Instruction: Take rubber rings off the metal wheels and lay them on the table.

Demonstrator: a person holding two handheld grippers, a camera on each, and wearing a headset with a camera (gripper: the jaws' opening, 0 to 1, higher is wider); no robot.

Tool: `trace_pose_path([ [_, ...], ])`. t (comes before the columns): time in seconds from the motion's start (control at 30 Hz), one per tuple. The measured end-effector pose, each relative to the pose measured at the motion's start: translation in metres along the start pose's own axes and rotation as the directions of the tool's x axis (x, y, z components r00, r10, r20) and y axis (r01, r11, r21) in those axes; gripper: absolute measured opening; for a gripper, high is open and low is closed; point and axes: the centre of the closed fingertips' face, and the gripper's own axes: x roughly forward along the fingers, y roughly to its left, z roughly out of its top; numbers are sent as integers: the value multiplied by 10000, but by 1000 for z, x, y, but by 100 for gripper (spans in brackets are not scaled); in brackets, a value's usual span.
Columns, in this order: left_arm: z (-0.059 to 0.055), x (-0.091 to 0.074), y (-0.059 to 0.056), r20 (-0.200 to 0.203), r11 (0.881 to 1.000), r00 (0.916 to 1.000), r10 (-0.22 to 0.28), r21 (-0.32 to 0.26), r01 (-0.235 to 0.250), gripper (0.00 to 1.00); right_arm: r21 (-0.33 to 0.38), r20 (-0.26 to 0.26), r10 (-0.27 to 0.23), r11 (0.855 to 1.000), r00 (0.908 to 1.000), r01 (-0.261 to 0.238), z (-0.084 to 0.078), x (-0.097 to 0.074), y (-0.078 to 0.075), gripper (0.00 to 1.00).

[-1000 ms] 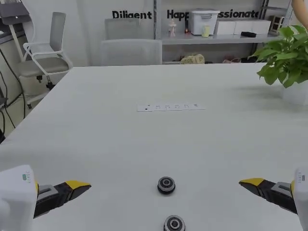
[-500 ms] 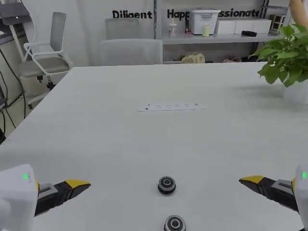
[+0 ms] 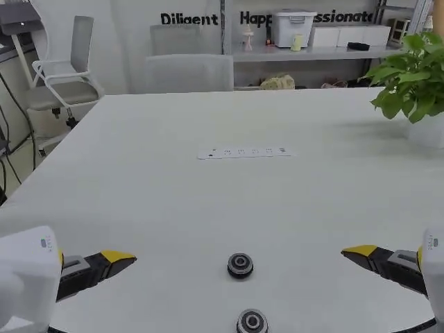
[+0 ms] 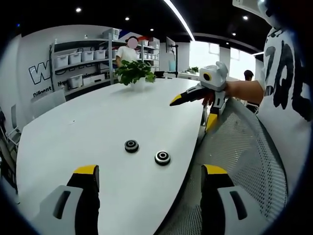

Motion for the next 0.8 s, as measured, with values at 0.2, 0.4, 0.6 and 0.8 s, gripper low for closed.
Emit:
trace_pose_path([
  [0.2,2,4,2,-48,9999,10000,-87,126,88,83,-44,110,-17,10000,9999,17,5,0,-4,94],
  [0.4,3,7,5,-103,9997,9999,-138,187,140,83,-84,158,11,10000,9999,-10,7,2,-7,94],
  [0.6,4,11,8,-166,9995,9997,-168,251,173,83,-88,186,26,10000,9998,-24,8,4,-11,93],
  [0.8,3,15,12,-215,9993,9996,-190,306,197,83,-111,244,34,9999,9997,-32,10,7,-14,93],
])
